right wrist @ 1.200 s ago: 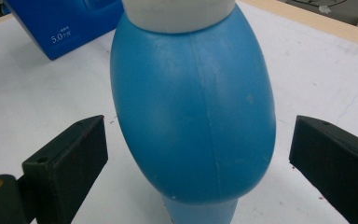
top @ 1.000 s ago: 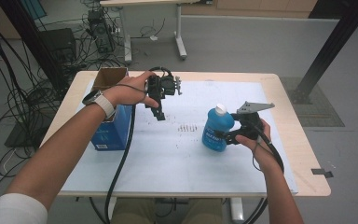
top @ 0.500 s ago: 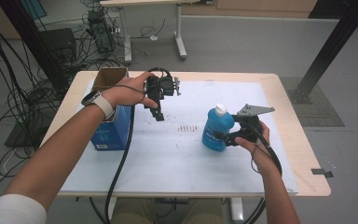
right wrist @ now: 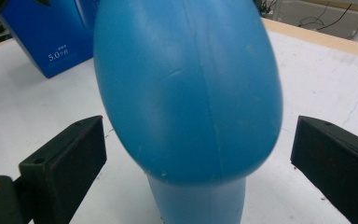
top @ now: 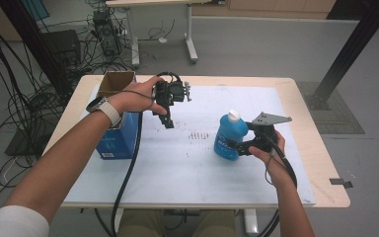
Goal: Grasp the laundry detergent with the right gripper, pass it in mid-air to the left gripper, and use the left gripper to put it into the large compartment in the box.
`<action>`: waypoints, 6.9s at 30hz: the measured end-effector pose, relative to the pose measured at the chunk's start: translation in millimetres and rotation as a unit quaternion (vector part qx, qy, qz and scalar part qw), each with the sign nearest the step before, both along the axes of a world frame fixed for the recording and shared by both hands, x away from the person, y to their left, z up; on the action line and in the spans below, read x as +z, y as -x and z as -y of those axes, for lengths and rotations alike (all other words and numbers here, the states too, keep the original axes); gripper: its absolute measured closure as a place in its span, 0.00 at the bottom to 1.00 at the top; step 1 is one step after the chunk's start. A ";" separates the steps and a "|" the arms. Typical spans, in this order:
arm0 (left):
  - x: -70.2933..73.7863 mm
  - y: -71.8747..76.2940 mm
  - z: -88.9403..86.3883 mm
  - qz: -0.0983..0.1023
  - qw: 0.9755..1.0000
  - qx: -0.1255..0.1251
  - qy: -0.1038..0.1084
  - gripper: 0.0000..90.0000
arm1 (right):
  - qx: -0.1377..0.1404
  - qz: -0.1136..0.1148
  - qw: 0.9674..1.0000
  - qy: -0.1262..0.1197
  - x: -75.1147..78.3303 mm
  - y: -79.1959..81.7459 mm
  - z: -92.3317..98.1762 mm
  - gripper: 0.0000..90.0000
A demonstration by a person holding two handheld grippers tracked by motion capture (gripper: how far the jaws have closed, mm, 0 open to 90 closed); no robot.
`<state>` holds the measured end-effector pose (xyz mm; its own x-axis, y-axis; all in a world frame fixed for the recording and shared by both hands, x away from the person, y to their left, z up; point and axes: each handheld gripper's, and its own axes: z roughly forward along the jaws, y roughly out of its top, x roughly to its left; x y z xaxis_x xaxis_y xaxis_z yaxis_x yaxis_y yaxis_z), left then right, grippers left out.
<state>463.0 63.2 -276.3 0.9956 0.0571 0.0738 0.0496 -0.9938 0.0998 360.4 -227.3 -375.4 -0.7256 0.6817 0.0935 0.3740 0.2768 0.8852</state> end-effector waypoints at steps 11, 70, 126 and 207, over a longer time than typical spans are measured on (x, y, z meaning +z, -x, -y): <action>-0.3 0.1 -0.3 0.000 1.000 0.000 0.000 0.12 | -0.002 0.011 1.000 -0.007 -3.7 0.8 -2.0 0.04; -7.9 -1.2 -3.8 -0.007 1.000 0.004 0.001 0.12 | -0.017 0.042 0.998 -0.046 -25.2 0.1 -8.2 0.03; -12.1 -1.2 -4.3 -0.010 1.000 0.005 0.001 0.12 | -0.011 0.052 0.997 -0.061 -32.4 -4.6 -14.4 0.17; -20.4 -1.0 -6.6 -0.018 1.000 0.008 -0.001 0.12 | 0.025 0.073 0.994 -0.075 -43.0 -10.0 -13.9 0.46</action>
